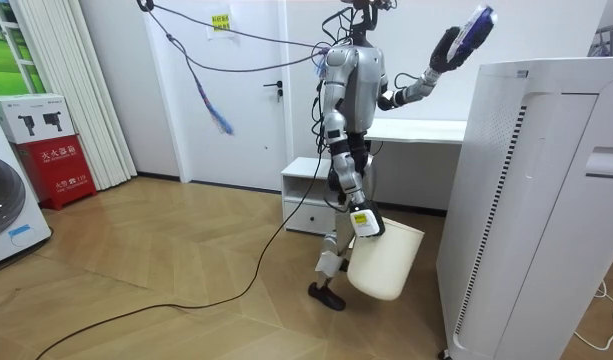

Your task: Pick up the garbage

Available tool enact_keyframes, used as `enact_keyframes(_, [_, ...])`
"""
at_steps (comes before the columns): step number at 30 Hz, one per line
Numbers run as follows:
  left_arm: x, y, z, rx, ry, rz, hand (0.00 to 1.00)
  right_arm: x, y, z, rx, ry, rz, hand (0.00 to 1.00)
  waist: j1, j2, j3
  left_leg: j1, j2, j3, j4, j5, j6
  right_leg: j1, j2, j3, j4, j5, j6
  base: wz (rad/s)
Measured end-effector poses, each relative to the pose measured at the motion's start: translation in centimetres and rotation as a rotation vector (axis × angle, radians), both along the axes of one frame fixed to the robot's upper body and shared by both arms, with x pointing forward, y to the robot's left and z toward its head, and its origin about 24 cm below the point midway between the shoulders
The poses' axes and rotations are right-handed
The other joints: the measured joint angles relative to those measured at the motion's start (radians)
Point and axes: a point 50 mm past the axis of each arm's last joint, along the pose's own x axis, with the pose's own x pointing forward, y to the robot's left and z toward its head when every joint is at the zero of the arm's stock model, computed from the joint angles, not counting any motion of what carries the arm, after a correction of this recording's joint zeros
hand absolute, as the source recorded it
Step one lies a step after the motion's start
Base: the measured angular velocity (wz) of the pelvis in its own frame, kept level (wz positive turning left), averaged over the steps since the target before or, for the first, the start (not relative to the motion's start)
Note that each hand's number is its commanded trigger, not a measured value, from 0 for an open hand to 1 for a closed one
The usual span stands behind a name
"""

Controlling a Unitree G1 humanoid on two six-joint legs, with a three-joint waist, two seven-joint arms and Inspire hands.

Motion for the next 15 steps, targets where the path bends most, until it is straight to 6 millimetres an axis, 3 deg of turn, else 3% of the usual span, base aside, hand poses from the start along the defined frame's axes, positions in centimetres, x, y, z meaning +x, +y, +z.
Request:
enact_keyframes(8, [0.1,-1.0,-2.2,-0.004,0.161,-0.106,1.00,0.9,0.7,0.2,0.006,-0.022,0.056,1.00,0.005,0.004,0.0054,-0.050,0.000,-0.004,0.001,0.000,0.000,-0.044,-0.001,-0.023,0.000,0.000,0.000,0.03])
enact_keyframes(15, [0.4,-0.7,-8.9,0.076,0.503,-0.102,1.00,1.0,0.6,0.2,0.016,-0.027,0.028,1.00,0.019,0.006,0.0073,-0.119,-0.002,-0.021,0.012,0.008,0.013,-0.101,-0.006,-0.053,0.008,0.000,-0.001,0.10])
